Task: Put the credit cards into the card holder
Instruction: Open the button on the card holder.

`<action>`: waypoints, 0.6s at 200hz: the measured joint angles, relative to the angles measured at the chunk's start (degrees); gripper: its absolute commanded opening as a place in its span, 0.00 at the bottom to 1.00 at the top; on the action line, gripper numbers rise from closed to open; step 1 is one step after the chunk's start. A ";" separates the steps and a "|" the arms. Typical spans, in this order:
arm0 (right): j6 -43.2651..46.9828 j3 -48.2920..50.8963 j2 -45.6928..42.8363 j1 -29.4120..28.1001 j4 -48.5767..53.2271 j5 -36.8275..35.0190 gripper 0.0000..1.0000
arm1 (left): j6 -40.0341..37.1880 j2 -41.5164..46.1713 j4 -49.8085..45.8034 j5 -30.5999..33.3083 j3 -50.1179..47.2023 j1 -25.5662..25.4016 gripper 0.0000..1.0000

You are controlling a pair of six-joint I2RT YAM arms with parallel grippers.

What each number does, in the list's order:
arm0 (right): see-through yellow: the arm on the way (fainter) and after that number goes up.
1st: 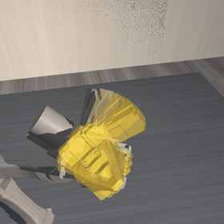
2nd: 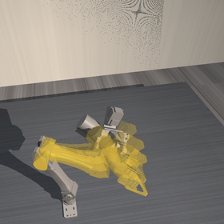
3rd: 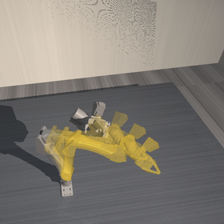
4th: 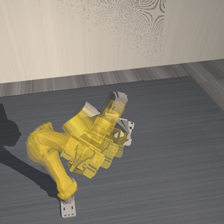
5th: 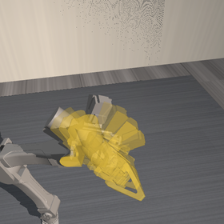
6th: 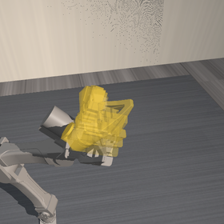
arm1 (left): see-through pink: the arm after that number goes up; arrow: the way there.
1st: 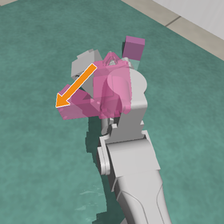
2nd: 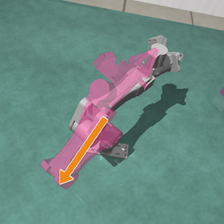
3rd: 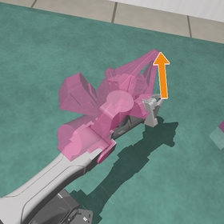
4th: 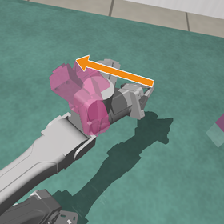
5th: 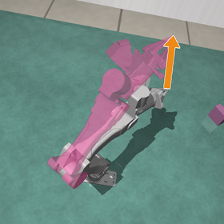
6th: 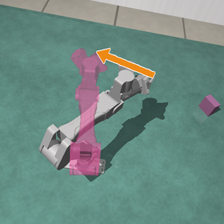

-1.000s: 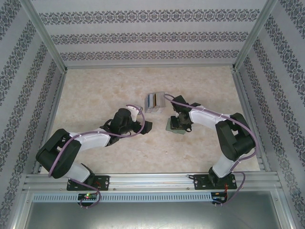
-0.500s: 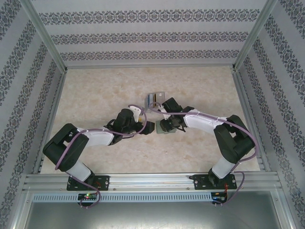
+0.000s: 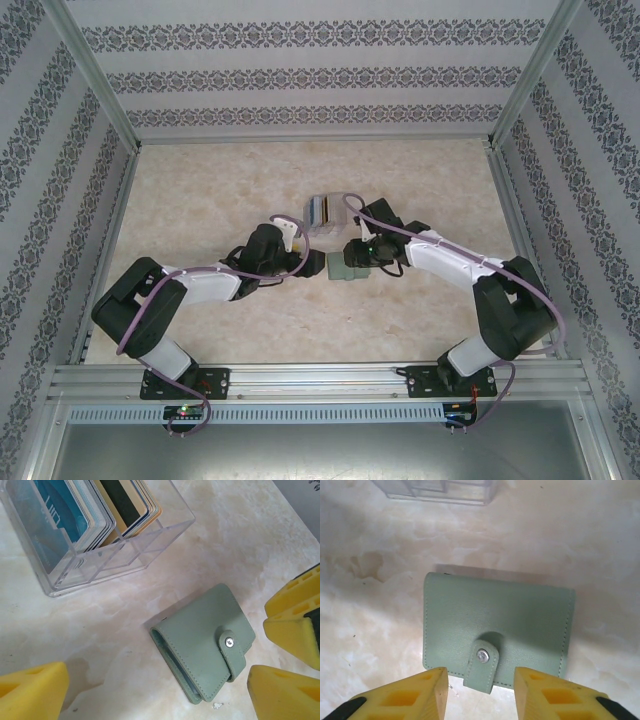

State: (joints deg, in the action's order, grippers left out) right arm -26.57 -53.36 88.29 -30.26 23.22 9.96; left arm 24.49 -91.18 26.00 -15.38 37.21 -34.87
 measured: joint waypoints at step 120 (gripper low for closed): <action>8.90 -7.85 12.11 -2.14 4.55 -0.87 0.01 | 0.74 0.70 -1.53 0.72 0.31 1.60 0.81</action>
State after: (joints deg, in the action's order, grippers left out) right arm -17.67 -61.21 100.40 -32.40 27.77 9.08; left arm 25.23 -90.48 24.47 -14.66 37.52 -33.28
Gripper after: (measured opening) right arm 0.065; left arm 0.814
